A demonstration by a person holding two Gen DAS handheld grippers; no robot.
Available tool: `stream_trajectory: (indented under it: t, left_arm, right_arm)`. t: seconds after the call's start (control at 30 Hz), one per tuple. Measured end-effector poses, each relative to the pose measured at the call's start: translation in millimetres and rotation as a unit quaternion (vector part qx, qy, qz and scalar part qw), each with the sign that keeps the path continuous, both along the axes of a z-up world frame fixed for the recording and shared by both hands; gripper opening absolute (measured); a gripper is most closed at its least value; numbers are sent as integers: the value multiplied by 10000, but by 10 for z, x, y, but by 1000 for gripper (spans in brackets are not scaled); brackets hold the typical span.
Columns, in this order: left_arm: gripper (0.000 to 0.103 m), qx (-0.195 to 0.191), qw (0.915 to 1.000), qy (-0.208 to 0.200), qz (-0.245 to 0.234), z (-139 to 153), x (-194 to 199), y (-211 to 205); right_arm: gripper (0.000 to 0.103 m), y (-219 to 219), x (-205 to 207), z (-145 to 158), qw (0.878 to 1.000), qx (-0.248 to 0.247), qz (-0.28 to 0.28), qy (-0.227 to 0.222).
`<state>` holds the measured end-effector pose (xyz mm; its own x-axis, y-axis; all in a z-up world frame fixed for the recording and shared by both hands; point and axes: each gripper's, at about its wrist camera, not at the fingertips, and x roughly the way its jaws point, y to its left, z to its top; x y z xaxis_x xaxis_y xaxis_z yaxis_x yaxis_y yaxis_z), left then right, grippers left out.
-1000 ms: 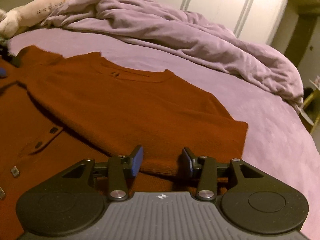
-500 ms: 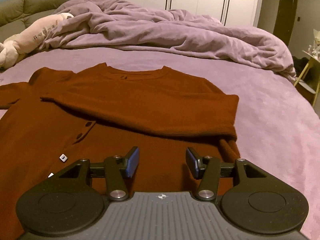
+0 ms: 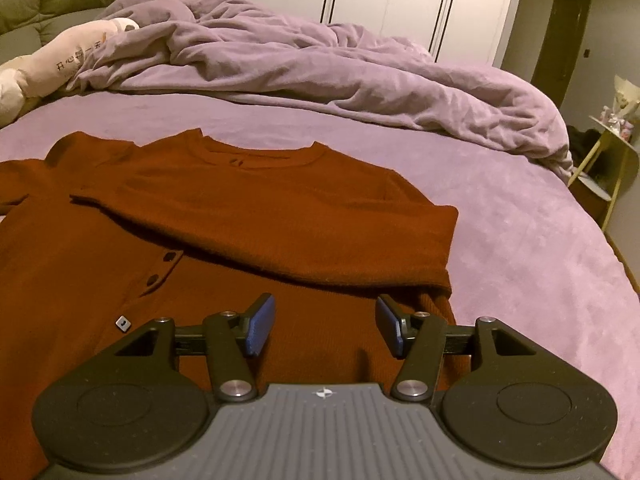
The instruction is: Fold small clothes
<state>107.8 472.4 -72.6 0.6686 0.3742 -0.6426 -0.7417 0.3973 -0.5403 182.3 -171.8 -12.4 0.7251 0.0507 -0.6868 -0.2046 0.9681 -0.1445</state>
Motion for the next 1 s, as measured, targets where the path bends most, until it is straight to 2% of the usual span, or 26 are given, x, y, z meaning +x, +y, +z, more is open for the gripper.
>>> stream_trajectory:
  t: [0.1, 0.17, 0.2, 0.3, 0.4, 0.43, 0.5, 0.53, 0.57, 0.6, 0.63, 0.67, 0.73, 0.77, 0.87, 0.93, 1.0]
  left_arm:
    - [8, 652, 9968, -147, -430, 321, 100, -259]
    - [8, 1024, 9889, -381, -1009, 619, 267, -556]
    - [8, 1190, 9821, -531, -1361, 783, 354, -759]
    - [8, 1786, 9449, -971, -2564, 1264, 641, -1562]
    - [8, 1982, 9003, -1255, -3666, 1471, 914, -2447]
    - [9, 1989, 8916, -1215, -3883, 1448, 982, -2698]
    - [20, 2092, 8656, -987, -4440, 1290, 1108, -3242]
    - [36, 2201, 8518, -750, -4694, 1148, 1148, -3520]
    - [46, 2272, 8442, -492, -4829, 1002, 1187, -3714]
    - [46, 2267, 8388, -294, -4942, 843, 1200, -3861]
    - [47, 2180, 8364, -135, -5028, 677, 1196, -3952]
    - [47, 2098, 8407, 32, -4992, 535, 1172, -3990]
    - [50, 1940, 8604, 373, -4698, 278, 1115, -3950]
    - [53, 1997, 8665, 527, -4546, 191, 1068, -3927]
    - [62, 2135, 8760, 837, -4244, 40, 908, -3776]
    - [62, 2096, 8825, 919, -4108, -11, 898, -3639]
    - [62, 2125, 8847, 968, -4034, -26, 870, -3482]
  right_arm:
    - [55, -3, -5, 25, 10000, 54, -28, -43]
    - [55, -9, -22, 39, 9999, 95, -18, -75]
    - [55, -15, -36, 44, 9999, 117, -3, -96]
    - [55, -26, -55, 58, 9997, 204, -35, -132]
    - [55, -75, -72, 97, 9988, 443, -104, -157]
    - [55, -92, -80, 111, 9985, 508, -111, -173]
    - [56, -127, -90, 125, 9981, 570, -116, -188]
    - [56, -153, -94, 127, 9980, 592, -119, -187]
    - [56, -186, -94, 128, 9978, 625, -115, -183]
    - [56, -219, -86, 128, 9977, 650, -121, -162]
    - [56, -245, -75, 128, 9975, 679, -121, -134]
    - [56, -274, -59, 128, 9972, 735, -102, -99]
    - [56, -324, 7, 121, 9957, 923, -56, 16]
    - [56, -337, 62, 116, 9944, 1053, -13, 89]
    - [56, -288, 285, 73, 9877, 1519, 173, 336]
    - [56, -176, 471, 24, 9818, 1801, 328, 512]
    - [56, 7, 674, -27, 9787, 1882, 588, 576]
